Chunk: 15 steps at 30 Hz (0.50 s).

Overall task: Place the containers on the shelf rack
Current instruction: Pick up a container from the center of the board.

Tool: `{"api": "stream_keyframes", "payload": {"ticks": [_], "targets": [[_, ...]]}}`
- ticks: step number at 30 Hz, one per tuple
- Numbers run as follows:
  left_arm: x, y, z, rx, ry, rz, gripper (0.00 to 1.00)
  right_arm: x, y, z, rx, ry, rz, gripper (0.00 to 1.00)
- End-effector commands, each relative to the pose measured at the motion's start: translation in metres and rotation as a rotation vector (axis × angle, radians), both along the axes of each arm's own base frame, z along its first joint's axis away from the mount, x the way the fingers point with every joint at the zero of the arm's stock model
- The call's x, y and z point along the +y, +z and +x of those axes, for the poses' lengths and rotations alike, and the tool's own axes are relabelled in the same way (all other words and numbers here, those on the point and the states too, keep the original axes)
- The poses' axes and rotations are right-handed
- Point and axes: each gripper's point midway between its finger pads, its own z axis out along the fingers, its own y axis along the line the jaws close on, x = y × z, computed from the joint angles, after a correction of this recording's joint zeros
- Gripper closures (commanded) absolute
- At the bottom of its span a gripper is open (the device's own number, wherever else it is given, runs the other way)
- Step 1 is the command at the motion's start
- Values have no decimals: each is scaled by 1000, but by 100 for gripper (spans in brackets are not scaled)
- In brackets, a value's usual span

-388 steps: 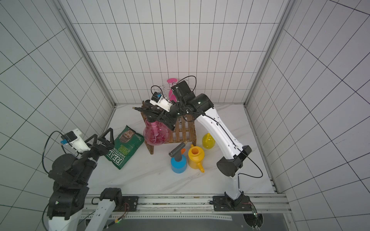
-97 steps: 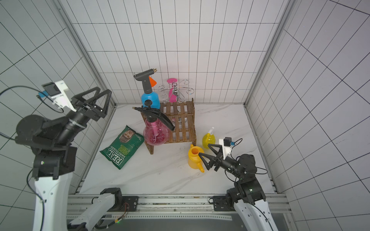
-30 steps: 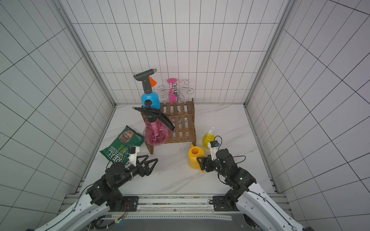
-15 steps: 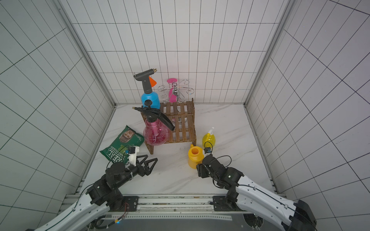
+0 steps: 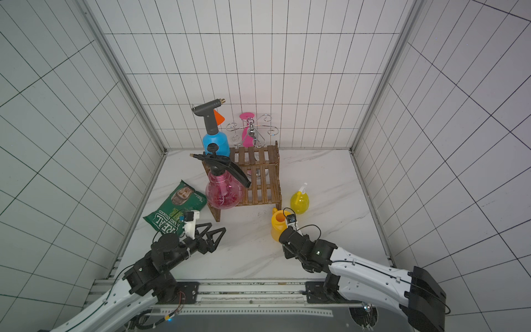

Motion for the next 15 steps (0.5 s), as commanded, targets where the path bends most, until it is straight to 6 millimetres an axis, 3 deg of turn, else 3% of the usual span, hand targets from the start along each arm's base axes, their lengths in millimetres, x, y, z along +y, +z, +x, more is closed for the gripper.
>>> {"api": "stream_keyframes", "payload": {"ticks": [1, 6, 15], "targets": [[1, 1, -1, -14, 0, 5, 5, -5, 12, 2, -34, -8, -17, 76], [2, 2, -1, -18, 1, 3, 5, -5, 21, -6, -31, 24, 18, 86], [8, 6, -1, -34, 28, 2, 5, 12, 37, -42, 47, 195, 138, 93]]}}
